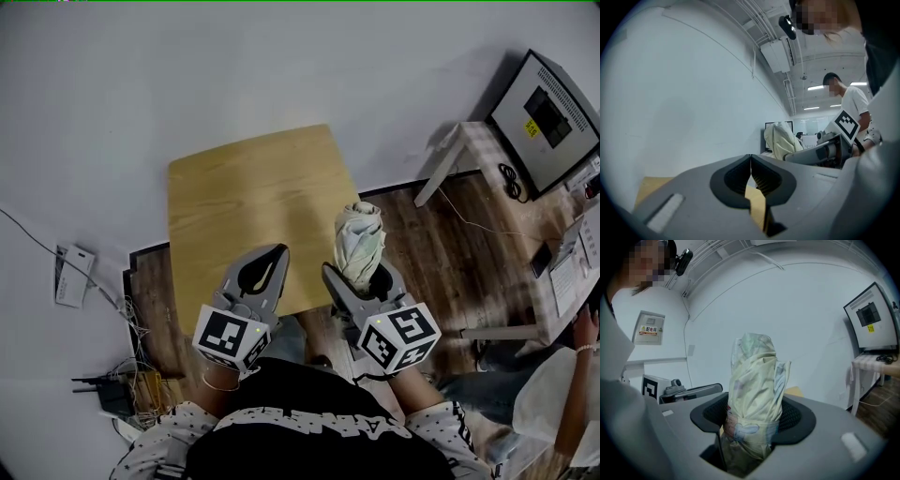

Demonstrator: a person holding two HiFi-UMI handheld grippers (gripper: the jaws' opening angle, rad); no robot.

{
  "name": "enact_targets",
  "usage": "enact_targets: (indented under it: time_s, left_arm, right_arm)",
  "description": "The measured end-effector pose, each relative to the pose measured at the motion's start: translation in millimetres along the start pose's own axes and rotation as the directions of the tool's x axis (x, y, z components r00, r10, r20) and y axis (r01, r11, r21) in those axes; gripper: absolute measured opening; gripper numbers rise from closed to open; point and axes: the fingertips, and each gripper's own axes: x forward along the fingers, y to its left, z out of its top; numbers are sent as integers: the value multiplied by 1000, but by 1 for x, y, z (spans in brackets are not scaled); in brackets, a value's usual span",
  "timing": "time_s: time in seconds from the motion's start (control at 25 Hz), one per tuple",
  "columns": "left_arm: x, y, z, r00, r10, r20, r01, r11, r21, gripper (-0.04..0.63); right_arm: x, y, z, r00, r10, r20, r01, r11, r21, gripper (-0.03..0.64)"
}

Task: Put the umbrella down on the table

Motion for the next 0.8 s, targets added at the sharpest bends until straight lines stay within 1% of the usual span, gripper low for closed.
enact_targets:
  time_s: [0.2,0.32,0.52,0.8]
  left_arm:
    - [7,22,-12,1000,6,-17,-6,1000,-7,3]
    - [13,35,-15,1000,10,-16,-11,1000,-24,3]
    - [23,54,-23,1000,1,-29,-2,999,-38,3]
    - [32,68,-34,999,7,-47,-9,999,-48,3]
  right_arm:
    - [26,-8,-5,999,-19,-35,19,1000,1,308]
    - [40,-11,-8,998,-27,-58,27,1000,-3,308]
    - [64,-16,-11,995,-44,-89,43,999,-13,308]
    - [84,-28,-22,991,-53,-126,53,999,-4,308]
